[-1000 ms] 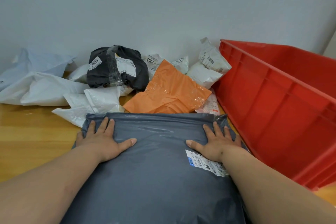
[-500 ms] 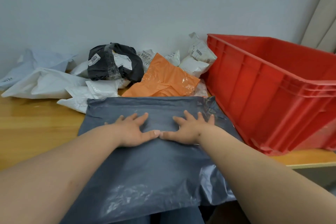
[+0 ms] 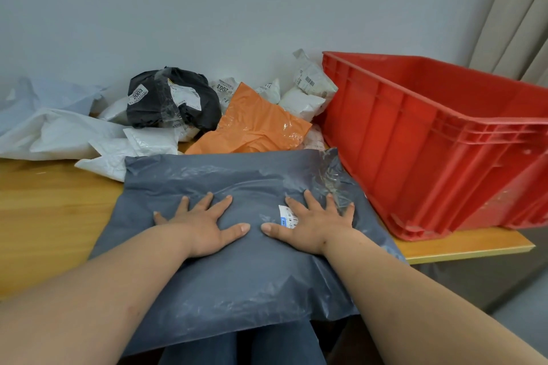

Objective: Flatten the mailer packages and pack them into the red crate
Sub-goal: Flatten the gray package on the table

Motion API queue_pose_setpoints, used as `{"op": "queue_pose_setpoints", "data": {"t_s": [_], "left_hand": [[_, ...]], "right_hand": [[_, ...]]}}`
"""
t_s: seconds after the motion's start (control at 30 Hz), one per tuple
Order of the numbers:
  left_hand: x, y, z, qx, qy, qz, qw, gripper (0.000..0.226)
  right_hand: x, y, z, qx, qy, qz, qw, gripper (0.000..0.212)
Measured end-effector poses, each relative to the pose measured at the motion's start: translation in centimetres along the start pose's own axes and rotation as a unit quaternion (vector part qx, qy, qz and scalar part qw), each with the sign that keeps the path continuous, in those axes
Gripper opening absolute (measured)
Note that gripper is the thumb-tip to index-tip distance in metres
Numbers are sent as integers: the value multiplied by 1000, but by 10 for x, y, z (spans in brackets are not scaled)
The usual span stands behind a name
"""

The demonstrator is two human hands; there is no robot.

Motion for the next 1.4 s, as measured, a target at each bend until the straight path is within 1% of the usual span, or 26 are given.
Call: {"op": "queue_pose_setpoints", "data": {"t_s": [0.3, 0.37, 0.43, 0.47, 0.5, 0.57, 0.6, 0.67, 0.77, 0.83, 0.93, 1.13, 1.4], "left_hand": [[4, 1, 4, -1, 18, -8, 1000, 91], [11, 6, 7, 34, 6, -34, 999, 89], [25, 14, 13, 114, -46, -56, 991, 79], [32, 16, 17, 145, -76, -55, 985, 73], [39, 16, 19, 156, -101, -49, 981, 69], [47, 8, 23, 132, -123, -33, 983, 65], [47, 2, 24, 114, -123, -28, 985, 66], [43, -7, 26, 86, -120, -28, 989, 73], [38, -14, 29, 69, -126, -45, 989, 86], [38, -15, 31, 71, -131, -46, 988, 90], [37, -16, 28, 80, -135, -44, 987, 92], [31, -14, 13, 86, -143, -49, 985, 93], [23, -3, -26, 101, -155, -65, 981, 91]], "right_hand": [[-2, -1, 1, 18, 3, 0, 1000, 110], [-3, 2, 3, 18, 5, 17, 1000, 110], [-6, 7, 5, 35, 16, 35, 999, 107], [-10, 10, 8, 55, 29, 39, 997, 102], [-16, 13, 10, 81, 50, 38, 995, 94], [-29, 16, 16, 130, 98, 22, 986, 73], [-35, 15, 19, 142, 114, 8, 983, 63], [-41, 8, 24, 136, 121, -15, 983, 55], [-39, -5, 28, 117, 122, -21, 985, 60], [-37, -9, 29, 104, 121, -31, 987, 66], [-36, -11, 27, 99, 117, -32, 988, 68], [-41, -9, 12, 101, 114, -33, 988, 64], [-50, -4, -27, 107, 106, -36, 988, 63]]}}
Point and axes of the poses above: each hand's wrist, its own z-axis away from the middle knuckle, its own y-axis out of the back of the hand, x = y × z, the point moved 4 cm from there along -z, towards the middle knuckle, and after that the axes turned 9 degrees about x, right-handed, at the moved point
